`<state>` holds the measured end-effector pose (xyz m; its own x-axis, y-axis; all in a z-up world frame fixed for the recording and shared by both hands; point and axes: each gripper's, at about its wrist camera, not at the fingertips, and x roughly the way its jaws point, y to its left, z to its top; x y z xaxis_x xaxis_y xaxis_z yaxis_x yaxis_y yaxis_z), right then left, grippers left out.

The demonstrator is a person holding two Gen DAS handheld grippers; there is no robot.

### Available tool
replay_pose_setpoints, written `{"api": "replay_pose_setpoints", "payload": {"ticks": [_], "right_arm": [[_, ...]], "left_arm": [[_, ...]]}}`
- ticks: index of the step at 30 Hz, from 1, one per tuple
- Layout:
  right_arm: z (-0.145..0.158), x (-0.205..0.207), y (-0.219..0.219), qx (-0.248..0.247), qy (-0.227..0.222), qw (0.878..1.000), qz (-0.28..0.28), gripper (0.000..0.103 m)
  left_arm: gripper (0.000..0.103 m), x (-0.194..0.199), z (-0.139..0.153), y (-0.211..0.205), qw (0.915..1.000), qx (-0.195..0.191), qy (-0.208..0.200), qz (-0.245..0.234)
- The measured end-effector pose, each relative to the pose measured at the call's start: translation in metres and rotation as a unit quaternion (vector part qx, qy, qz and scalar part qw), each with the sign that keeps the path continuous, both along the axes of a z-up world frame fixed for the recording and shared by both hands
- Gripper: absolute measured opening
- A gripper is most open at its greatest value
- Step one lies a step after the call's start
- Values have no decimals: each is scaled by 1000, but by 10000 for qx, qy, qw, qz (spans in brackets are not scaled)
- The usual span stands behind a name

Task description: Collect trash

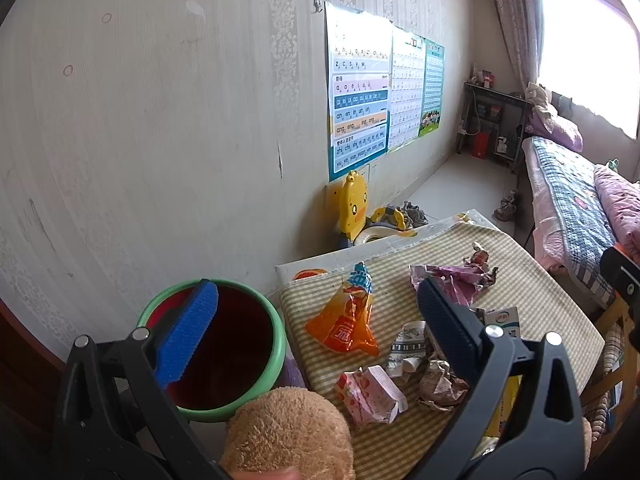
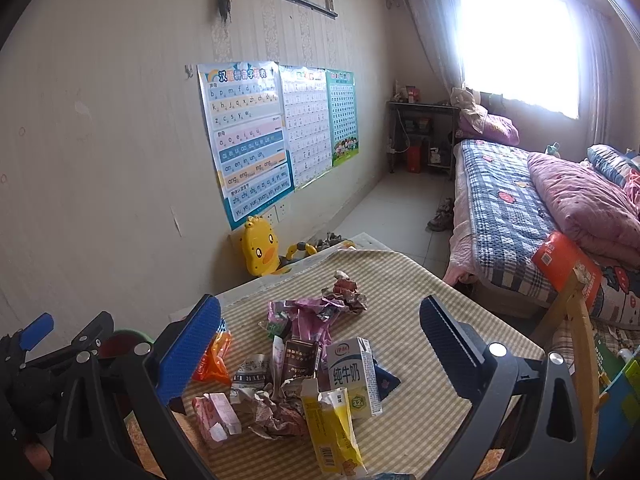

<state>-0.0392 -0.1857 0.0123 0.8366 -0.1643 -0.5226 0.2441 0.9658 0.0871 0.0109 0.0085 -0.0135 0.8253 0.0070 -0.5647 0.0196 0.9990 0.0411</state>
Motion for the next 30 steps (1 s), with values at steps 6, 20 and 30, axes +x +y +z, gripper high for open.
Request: {"api": "replay_pose_setpoints", "payload": {"ticks": [6,20,30], "right_arm": [[0,0,-1,4,-12,10000,-20,96],[-2,-2,-3,11,-2,10000,-86,96],[-4,-3,-5,6,23,9999,-117,96]], "left_arm": [[98,1,0,-1,10000,37,17,-13],[98,-1,-1,-1,10000,72,12,-8],[98,0,-2,-2,9999,102,17,-4]]}}
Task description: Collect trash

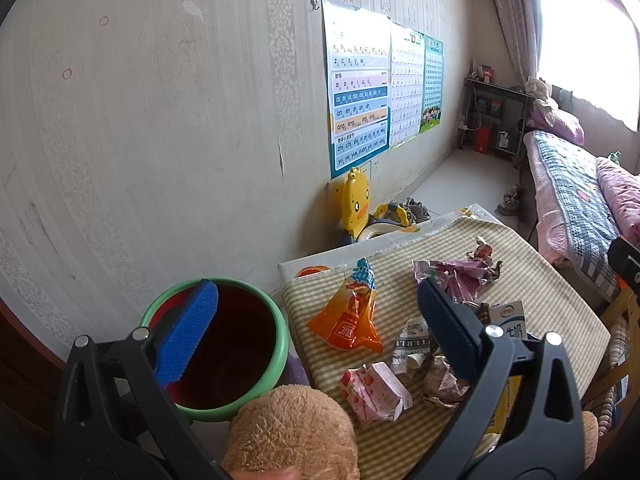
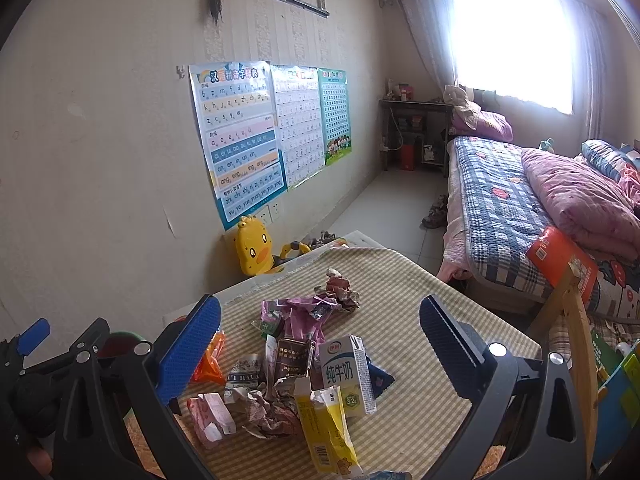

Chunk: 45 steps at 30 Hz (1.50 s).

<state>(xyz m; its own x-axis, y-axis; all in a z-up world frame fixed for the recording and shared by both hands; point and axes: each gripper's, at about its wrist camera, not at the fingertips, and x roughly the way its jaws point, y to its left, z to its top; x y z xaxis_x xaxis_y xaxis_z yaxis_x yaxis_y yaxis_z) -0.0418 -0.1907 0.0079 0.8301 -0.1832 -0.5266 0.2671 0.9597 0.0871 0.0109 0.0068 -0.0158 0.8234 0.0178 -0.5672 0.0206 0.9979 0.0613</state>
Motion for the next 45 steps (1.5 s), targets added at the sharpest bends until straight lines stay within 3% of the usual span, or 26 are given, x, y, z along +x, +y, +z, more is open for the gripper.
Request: {"api": "replay_pose_setpoints", "payload": {"ticks": [18,26,34,37,40,42,45], "right_arm": [[-5,0,-3,-11,71,10000,-36,96],[-29,9,-13,-269,435,9985,-215,96],[-63,11,-35,-221,930,9952,-205,96],[-77,12,-44,-17,1147,9933,-156,96],[-90,12,-51,285,1372,9901,-27,96],[-99,11,-53,399,1516,9876,29,96],[-116,11,-52,549,1754,9828,180,96]], "left_arm": [[98,1,-3,8,9997,-162,-152,45],[98,13,-58,-10,9955,328,756,-457],[97,30,-120,-34,9789,47,1796,-976],[93,37,-139,-47,9717,76,2081,-1120],[82,41,-161,-57,9631,183,2398,-1204],[70,42,-173,-58,9583,236,2580,-1203],[57,39,-175,-58,9591,312,2515,-1258]]}}
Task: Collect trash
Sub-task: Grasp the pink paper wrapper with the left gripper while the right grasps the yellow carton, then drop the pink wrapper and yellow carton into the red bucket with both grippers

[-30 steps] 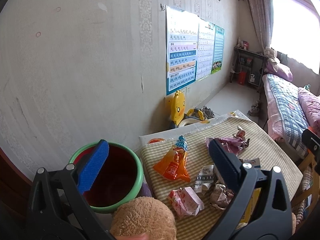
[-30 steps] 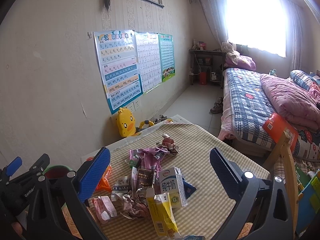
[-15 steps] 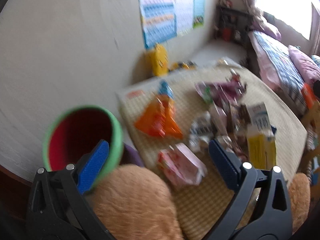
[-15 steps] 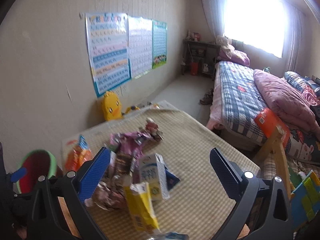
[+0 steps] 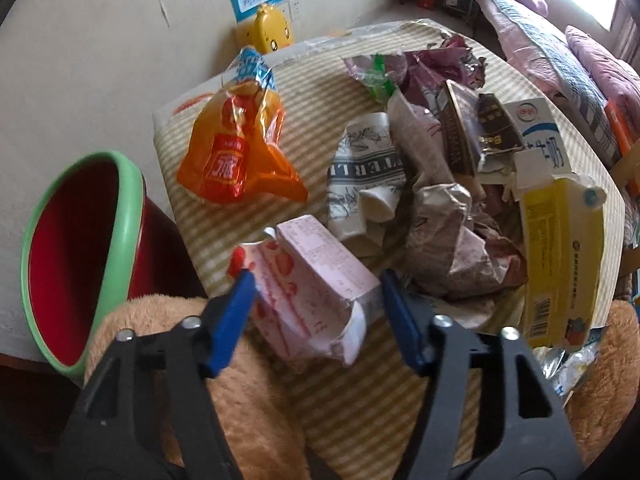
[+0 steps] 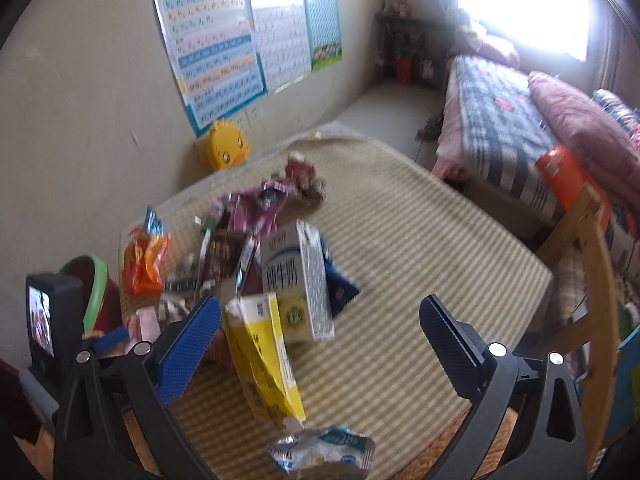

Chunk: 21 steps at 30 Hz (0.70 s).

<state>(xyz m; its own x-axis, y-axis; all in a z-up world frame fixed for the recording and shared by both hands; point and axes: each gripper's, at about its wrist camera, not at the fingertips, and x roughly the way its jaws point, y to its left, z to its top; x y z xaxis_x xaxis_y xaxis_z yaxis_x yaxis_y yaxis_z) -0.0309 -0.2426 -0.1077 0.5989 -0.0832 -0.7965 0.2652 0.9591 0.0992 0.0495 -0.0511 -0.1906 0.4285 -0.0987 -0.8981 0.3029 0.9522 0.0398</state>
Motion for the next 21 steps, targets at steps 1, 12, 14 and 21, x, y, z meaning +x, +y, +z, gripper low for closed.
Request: {"api": "replay_pose_setpoints", "payload": {"ticks": [1,12,14,21], "right_arm": [[-4,0,1,19,74,10000,27,94],[-44,13,19,442,626,9959,491,71],[-50,15,22,416,720,9951,540,53],[-35,9,28,453,593,9958,538,16]], "left_arm": [[41,-2,3,1,10000,-82,-16,-36],[31,-12,54,29,9964,-679,-501,-14],[31,-12,64,35,9947,-827,-614,9],[31,-7,86,59,9888,-1217,-852,131]]}}
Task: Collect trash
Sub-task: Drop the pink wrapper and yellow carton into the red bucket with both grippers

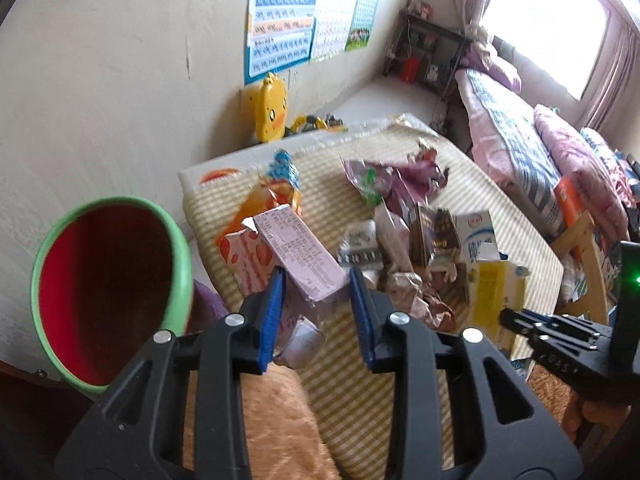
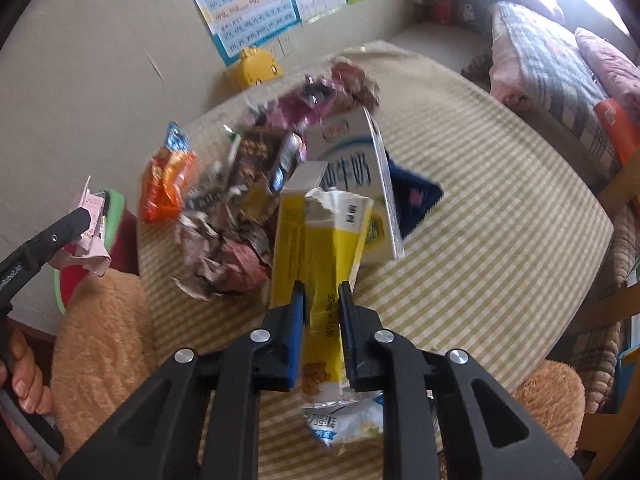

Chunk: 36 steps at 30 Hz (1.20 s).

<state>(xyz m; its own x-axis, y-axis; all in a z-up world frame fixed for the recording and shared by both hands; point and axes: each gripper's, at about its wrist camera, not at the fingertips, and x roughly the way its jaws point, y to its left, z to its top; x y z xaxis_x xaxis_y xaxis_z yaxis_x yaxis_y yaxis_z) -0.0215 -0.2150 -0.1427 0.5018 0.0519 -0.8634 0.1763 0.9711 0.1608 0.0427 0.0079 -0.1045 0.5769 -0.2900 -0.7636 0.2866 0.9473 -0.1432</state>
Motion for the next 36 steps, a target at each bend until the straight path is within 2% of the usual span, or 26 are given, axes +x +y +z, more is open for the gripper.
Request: {"api": "replay_pose_setpoints", "payload": {"ticks": [6,12,18,23,30,31,33,34,35,36], "right_arm": [[46,2,20,-76,-561,9983,128,16],[73,34,79,214,-923,9924,789,16],[68,69,154,601,-975,9814,1543,16],[60,98,200,915,-922,9721,1955,16],[53,124,231,1377,-806,9661,2029,17],[52,127,234,1429,-813,9648,2051,20],[52,129,234,1507,-839,9642,2012,35],[53,127,233,1523,-902,9647,1949,49],[55,125,232,1516,-959,9651,1910,51],[56,125,230,1489,-980,9655,1896,51]], "left_arm": [[31,5,16,41,9990,-64,-244,376],[31,13,15,95,9946,129,-360,965],[31,19,3,144,9850,578,-300,1599],[31,23,-8,178,9795,493,-92,1952],[31,23,-27,210,9755,143,216,2185],[32,23,-28,211,9752,88,240,2198],[40,23,-30,215,9734,-78,292,2272],[53,21,-31,218,9730,-123,292,2285],[57,21,-32,219,9727,-144,276,2300],[57,21,-31,219,9728,-140,245,2299]]}}
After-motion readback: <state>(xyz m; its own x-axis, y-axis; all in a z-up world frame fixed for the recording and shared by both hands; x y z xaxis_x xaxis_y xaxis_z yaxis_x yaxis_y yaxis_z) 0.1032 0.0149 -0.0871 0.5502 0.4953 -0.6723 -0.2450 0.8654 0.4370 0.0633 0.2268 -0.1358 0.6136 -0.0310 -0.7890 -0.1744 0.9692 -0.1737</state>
